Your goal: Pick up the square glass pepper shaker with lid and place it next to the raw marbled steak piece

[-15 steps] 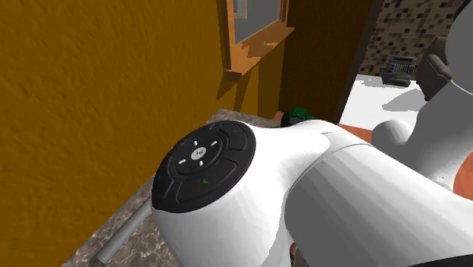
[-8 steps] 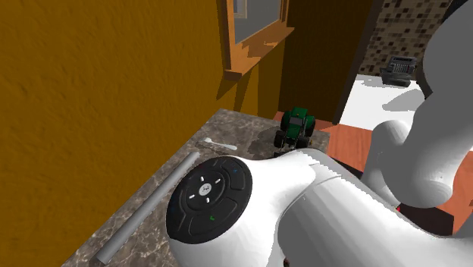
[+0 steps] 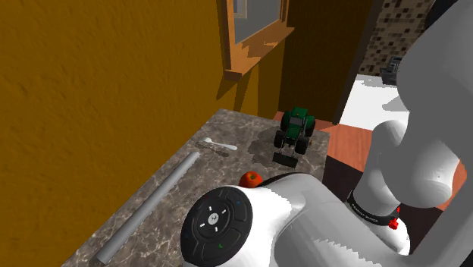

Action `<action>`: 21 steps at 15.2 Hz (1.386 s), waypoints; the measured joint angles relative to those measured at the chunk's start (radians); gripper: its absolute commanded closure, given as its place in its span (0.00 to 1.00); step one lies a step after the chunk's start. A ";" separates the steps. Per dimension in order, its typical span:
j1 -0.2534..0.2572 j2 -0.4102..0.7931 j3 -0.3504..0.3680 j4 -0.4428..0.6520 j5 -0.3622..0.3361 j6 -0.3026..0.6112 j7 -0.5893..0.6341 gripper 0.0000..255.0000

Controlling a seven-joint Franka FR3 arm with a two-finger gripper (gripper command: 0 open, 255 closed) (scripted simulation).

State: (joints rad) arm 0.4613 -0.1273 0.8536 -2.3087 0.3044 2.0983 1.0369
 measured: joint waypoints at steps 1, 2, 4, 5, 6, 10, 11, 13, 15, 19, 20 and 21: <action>-0.002 0.013 0.003 -0.005 -0.008 0.015 0.004 1.00; -0.002 0.022 0.007 -0.012 -0.013 0.030 0.008 1.00; -0.004 0.044 0.011 -0.028 -0.025 0.062 0.013 1.00; -0.004 0.049 0.013 -0.032 -0.029 0.071 0.014 1.00; -0.004 0.057 0.015 -0.033 -0.034 0.078 0.019 1.00; -0.004 0.061 0.016 -0.035 -0.037 0.084 0.021 1.00; -0.004 0.061 0.016 -0.035 -0.037 0.085 0.021 1.00; -0.004 0.061 0.016 -0.035 -0.037 0.085 0.021 0.00; -0.004 0.061 0.016 -0.035 -0.037 0.085 0.021 0.00; -0.005 0.051 0.012 -0.023 -0.032 0.065 0.016 0.00; -0.008 0.032 0.005 -0.011 -0.022 0.037 0.005 0.00; -0.009 0.011 -0.003 0.003 -0.011 0.005 -0.005 0.00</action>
State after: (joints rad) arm 0.4525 -0.1167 0.8507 -2.3053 0.2935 2.1036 1.0318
